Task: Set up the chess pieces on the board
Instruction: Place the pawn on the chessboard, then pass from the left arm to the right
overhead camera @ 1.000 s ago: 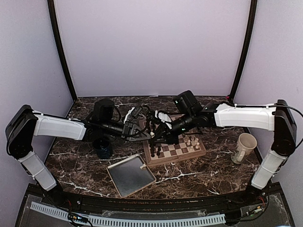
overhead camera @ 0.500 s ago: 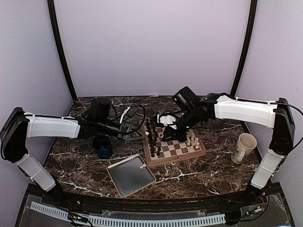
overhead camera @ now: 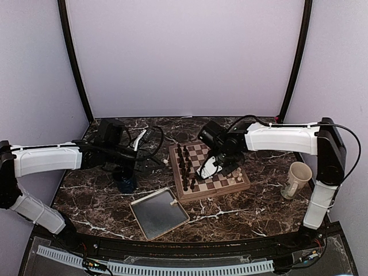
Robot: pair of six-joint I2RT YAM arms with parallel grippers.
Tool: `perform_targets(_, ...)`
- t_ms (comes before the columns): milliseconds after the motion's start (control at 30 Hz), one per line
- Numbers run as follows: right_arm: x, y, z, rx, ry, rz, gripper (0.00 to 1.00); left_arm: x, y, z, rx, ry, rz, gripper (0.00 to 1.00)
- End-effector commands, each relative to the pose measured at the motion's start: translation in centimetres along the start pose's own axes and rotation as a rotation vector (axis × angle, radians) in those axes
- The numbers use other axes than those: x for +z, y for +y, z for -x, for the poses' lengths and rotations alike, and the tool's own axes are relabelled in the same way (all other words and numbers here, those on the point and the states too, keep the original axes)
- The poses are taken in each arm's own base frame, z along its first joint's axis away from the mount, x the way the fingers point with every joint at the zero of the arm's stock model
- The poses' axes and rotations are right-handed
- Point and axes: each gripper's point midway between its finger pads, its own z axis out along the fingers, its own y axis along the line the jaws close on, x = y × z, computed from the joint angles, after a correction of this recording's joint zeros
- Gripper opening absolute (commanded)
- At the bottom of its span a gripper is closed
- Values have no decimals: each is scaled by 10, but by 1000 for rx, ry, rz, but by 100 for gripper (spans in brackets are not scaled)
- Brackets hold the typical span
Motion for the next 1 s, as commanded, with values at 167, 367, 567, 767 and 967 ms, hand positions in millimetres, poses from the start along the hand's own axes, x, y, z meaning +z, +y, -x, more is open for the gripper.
perform_targets(167, 9, -7, -6, -336, 266, -280, 11, -6, 16, -15, 3, 16, 67, 9)
perform_targets(367, 15, -11, -4, -378, 312, -420, 18, -4, 18, -18, -3, 23, 65, 9)
perform_targets(567, -27, -31, 11, -262, 216, -472, 30, -2, 21, -22, -6, 36, 67, 9)
perform_targets(767, -77, -47, 9, -167, 134, -417, 34, 7, 25, -23, -13, 101, 66, 9)
perform_targets(967, -115, -42, 20, 41, -118, -284, 39, 20, 20, -30, -75, 201, -16, 9)
